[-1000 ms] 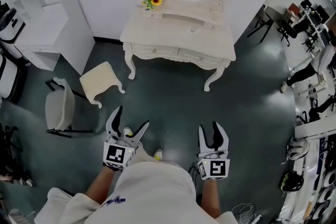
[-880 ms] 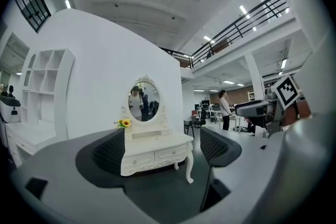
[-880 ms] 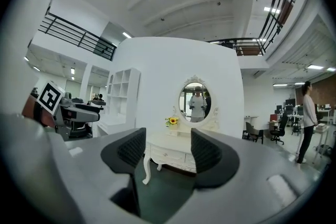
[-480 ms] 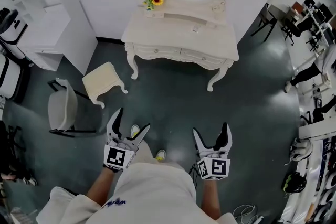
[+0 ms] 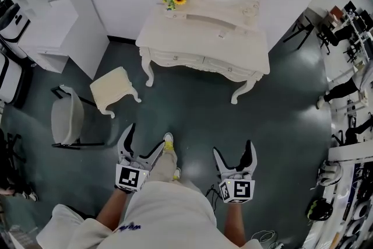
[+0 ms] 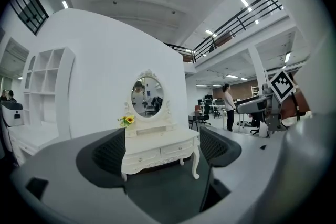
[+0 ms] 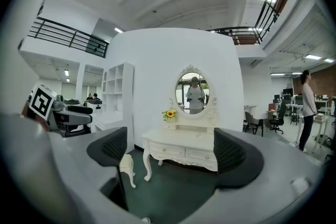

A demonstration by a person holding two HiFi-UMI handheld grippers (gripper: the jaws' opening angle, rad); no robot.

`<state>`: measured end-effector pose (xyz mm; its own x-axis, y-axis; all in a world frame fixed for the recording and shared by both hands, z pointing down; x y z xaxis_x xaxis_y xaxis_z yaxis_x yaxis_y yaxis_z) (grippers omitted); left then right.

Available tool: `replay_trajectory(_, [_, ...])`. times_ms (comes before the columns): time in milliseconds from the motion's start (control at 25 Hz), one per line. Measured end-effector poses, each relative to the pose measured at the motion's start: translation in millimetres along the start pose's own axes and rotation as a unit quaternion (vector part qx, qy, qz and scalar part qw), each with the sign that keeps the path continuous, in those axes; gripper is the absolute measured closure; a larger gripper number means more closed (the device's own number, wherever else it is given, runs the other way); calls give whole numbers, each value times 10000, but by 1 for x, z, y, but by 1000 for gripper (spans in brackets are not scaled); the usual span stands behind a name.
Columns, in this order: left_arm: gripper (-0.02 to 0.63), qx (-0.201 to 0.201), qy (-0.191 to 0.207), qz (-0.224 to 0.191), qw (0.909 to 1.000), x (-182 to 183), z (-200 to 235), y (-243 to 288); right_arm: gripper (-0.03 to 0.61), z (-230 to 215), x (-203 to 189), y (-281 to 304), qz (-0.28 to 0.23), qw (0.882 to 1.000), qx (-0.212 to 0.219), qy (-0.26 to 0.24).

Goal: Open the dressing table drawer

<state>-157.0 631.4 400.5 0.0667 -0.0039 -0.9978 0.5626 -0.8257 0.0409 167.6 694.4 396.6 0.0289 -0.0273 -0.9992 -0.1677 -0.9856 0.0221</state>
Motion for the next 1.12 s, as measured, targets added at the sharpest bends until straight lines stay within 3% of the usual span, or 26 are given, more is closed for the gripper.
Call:
replay_trajectory(160, [185,112,53,143,9998,-3,13,39,64,-11,7,40,67,9999,92,-82])
replay_trajectory(360, [186,375,-285,-85,9989,-1,46,96,64,-22,22,103,133,9994,210,-237])
replay_trajectory(840, [186,-19,-186,-165,9997,7,127,210,64,-27,24,244,225,9984,346,-387])
replay_trajectory(1120, [186,-177,-47,-110,9998,11,151,276,64,-60,30,325,140,9969,482,-606])
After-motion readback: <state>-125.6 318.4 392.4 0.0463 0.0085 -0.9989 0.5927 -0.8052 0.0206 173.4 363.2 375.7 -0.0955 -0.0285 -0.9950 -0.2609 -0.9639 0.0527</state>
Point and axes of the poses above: the fingertips, and each gripper's own axes: y forward along the fingers, z to its left, x out of its top, the point moved 9 cm from there along -y, backward along the fingers, and after that the axes turned 6 degrees about -z, right-handed, at the moved point
